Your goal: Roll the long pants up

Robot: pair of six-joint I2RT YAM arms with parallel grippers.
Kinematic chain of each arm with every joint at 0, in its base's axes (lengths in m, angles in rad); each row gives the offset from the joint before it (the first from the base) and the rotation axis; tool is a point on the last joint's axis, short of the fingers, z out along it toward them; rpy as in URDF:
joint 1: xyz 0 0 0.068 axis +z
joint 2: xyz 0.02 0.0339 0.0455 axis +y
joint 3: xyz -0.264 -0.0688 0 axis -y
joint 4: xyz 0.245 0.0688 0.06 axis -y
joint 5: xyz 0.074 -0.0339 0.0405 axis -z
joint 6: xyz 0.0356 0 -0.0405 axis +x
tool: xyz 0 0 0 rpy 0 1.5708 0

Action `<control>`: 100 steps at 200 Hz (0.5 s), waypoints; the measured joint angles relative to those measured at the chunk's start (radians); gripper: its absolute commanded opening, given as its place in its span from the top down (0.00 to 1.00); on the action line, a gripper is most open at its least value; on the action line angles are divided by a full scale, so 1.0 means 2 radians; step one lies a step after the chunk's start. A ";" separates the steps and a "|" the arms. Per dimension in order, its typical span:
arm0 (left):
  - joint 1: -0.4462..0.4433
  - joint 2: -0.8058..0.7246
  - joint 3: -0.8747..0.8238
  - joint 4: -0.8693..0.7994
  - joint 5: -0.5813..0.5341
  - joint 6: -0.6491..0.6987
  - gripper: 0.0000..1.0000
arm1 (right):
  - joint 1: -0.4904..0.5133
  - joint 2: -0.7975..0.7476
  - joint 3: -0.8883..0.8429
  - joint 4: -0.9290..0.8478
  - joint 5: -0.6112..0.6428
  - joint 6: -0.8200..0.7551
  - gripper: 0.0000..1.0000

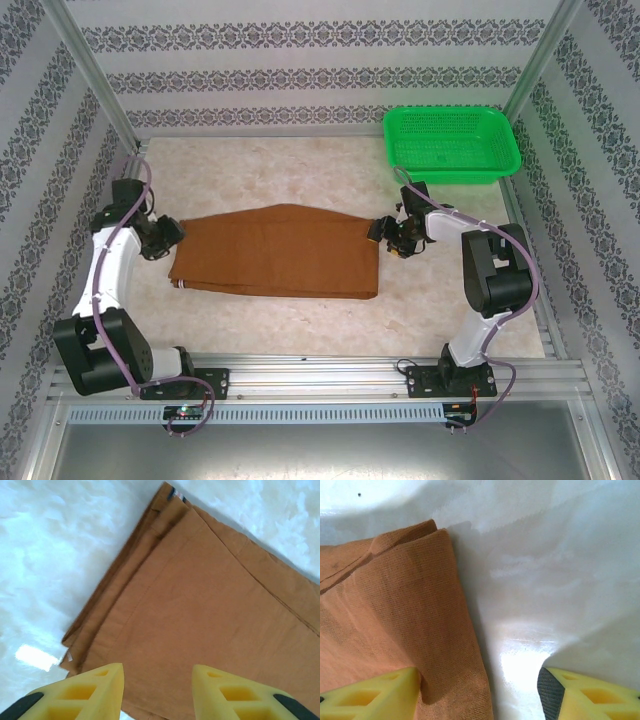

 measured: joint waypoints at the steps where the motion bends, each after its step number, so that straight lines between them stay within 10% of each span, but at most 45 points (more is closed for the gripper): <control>1: -0.001 0.001 -0.001 0.001 0.000 0.000 0.63 | 0.000 0.000 0.000 0.000 -0.001 0.000 0.34; 57: -0.042 0.091 -0.051 0.068 0.007 -0.017 0.68 | 0.006 0.022 0.027 -0.006 -0.011 0.000 0.41; 69: -0.048 0.113 -0.053 0.078 0.007 -0.018 0.71 | 0.014 0.035 0.038 0.005 -0.014 -0.002 0.56; 85: -0.063 0.147 -0.048 0.089 0.001 -0.018 0.75 | 0.022 0.053 0.050 0.016 -0.021 -0.002 1.00; 100: -0.078 0.185 -0.031 0.089 -0.012 -0.018 0.78 | 0.023 0.065 0.059 0.017 -0.029 -0.004 1.00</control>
